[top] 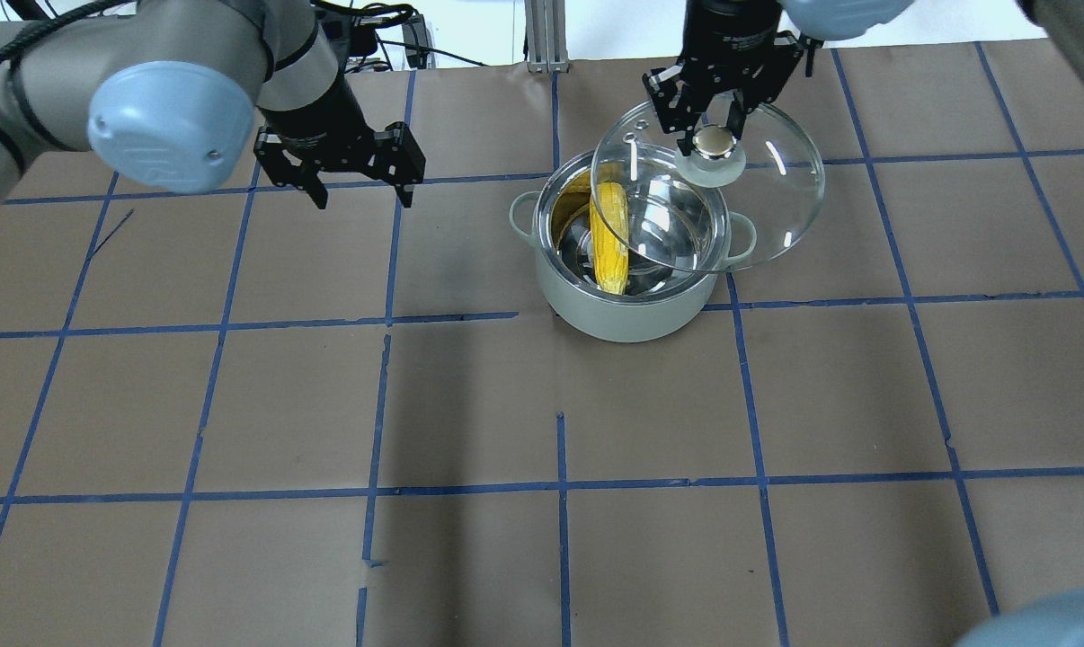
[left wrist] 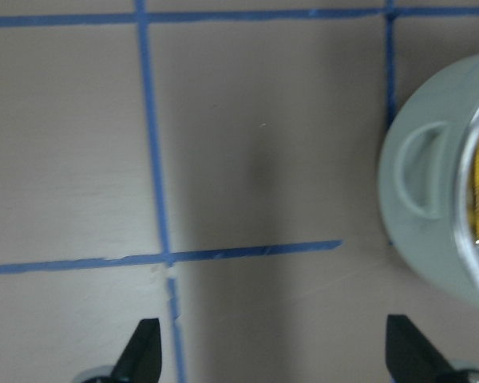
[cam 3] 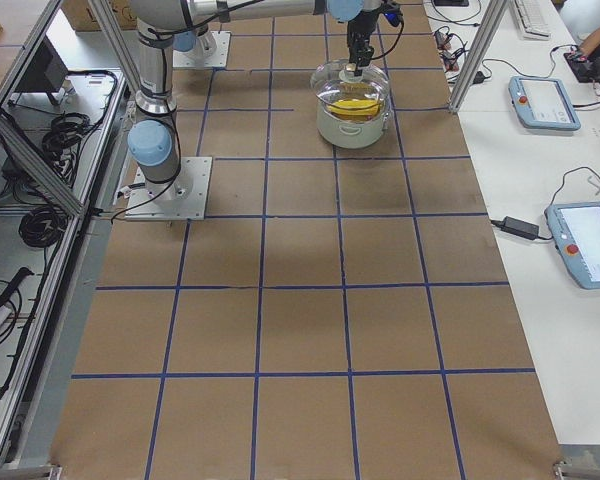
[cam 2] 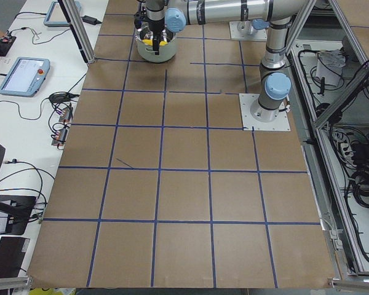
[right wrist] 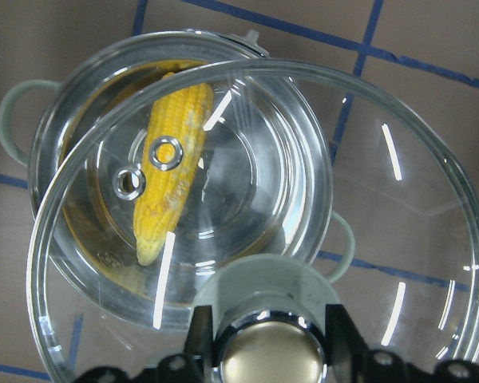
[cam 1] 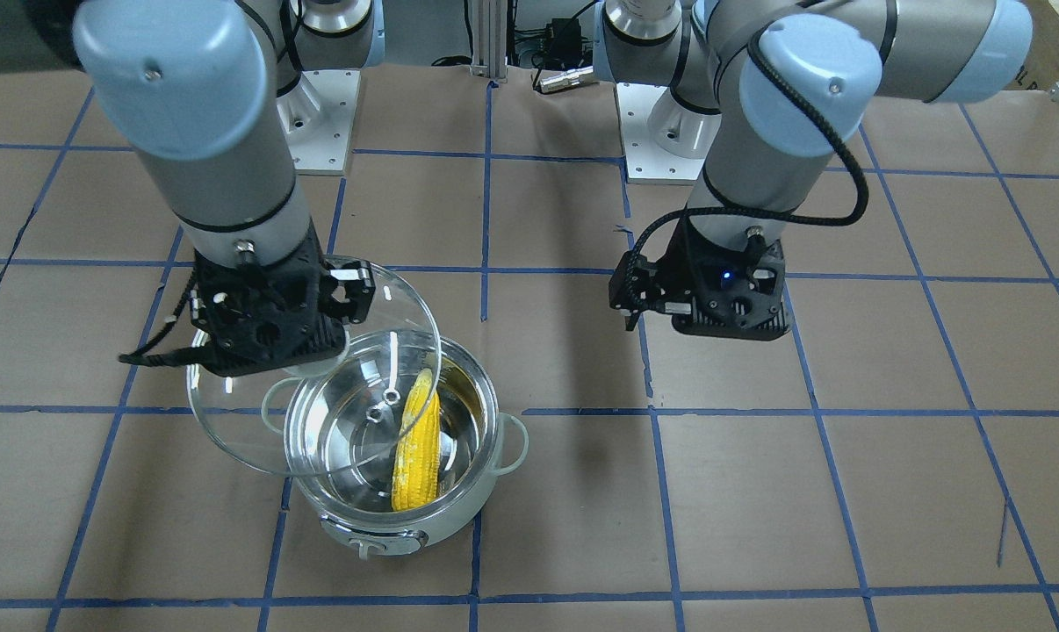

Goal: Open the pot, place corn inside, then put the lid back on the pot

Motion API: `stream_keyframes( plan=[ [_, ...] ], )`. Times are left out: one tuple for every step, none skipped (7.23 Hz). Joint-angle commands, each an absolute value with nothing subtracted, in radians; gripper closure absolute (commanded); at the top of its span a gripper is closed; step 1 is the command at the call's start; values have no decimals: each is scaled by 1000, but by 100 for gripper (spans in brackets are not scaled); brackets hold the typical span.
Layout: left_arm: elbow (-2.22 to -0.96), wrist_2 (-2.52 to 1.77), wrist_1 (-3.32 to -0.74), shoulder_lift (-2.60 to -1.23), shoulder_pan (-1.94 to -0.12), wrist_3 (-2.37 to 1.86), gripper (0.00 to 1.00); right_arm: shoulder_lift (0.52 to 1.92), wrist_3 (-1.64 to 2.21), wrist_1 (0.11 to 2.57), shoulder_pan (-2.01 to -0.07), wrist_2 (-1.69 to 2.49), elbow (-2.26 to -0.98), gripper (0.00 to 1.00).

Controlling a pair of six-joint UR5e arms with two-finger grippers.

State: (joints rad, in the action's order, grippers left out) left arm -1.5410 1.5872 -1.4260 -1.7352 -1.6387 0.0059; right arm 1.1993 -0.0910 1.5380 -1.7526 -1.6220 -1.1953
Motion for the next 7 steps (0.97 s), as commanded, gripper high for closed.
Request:
stream_keyframes(
  plan=[
    [-1531, 1667, -1566, -1622, -1631, 34, 0, 1094, -61, 1548, -1815, -1618, -1135, 74],
    [-1522, 1667, -1604, -1590, -1629, 34, 0, 1074, -63, 1564, -1815, -1618, -1140, 74],
    [-1496, 1667, -1636, -1585, -1626, 34, 0, 1063, -66, 1583, -1813, -1615, -1152, 74],
    [-1461, 1664, -1640, -1610, -1625, 32, 1, 1051, -66, 1583, -1809, -1612, -1152, 74],
    [-1419, 1602, -1653, -1621, -1623, 32, 1, 1048, -66, 1585, -1807, -1612, -1158, 74],
    [-1411, 1605, -1670, -1620, -1621, 44, 1, 1046, -64, 1589, -1809, -1612, -1169, 74],
    [-1411, 1608, -1683, -1612, -1603, 58, 1, 1048, -64, 1588, -1810, -1612, -1181, 74]
  ],
)
